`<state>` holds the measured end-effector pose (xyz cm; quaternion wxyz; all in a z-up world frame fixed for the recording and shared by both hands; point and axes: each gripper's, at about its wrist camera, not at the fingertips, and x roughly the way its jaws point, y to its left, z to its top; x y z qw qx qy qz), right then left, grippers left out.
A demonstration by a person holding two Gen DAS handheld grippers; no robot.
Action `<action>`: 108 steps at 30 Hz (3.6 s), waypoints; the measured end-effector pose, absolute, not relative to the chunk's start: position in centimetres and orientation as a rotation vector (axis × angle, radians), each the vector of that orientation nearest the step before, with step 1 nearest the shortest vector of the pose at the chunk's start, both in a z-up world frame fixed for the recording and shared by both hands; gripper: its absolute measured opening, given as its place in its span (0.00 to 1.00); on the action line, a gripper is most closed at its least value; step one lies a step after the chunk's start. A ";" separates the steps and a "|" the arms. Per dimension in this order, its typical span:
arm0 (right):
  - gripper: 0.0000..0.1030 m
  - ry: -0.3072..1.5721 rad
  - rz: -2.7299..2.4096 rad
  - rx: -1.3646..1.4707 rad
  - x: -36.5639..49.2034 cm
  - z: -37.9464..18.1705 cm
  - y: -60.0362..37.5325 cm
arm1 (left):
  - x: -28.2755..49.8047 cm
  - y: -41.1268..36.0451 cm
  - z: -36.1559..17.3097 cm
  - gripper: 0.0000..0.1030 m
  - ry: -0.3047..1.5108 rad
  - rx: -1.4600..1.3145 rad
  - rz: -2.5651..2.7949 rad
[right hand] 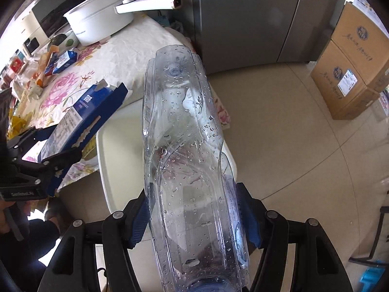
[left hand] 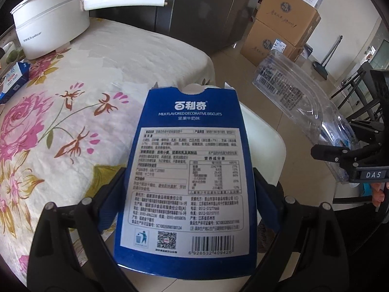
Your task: Collect trash
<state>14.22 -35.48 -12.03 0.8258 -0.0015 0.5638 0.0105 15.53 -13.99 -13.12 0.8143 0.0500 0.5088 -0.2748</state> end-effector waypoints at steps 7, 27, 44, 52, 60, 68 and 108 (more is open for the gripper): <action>0.65 1.205 0.012 -0.014 13.9 -12.2 -35.9 | 15.6 -14.7 -13.8 0.99 1.082 0.171 -0.520; 0.65 1.236 0.052 -0.086 13.7 -13.7 -34.1 | 15.0 -11.7 -15.6 0.99 1.206 0.112 -0.461; 0.64 1.279 0.120 -0.252 12.9 -15.9 -32.2 | 3.1 -5.8 -34.7 0.99 1.500 0.119 -0.127; 0.64 1.306 0.142 -0.287 12.3 -17.4 -32.3 | 1.4 -9.3 -41.7 0.99 1.512 0.128 -0.031; 0.65 1.313 0.144 -0.277 12.7 -17.6 -32.5 | 2.5 -9.5 -44.3 1.00 1.505 0.093 0.089; 0.65 1.311 0.151 -0.268 12.6 -17.5 -32.5 | 2.9 -11.4 -45.0 1.00 1.542 0.072 0.027; 0.65 1.353 0.104 -0.260 14.5 -16.9 -31.8 | 6.6 -4.2 -16.8 0.89 1.065 -0.290 -0.314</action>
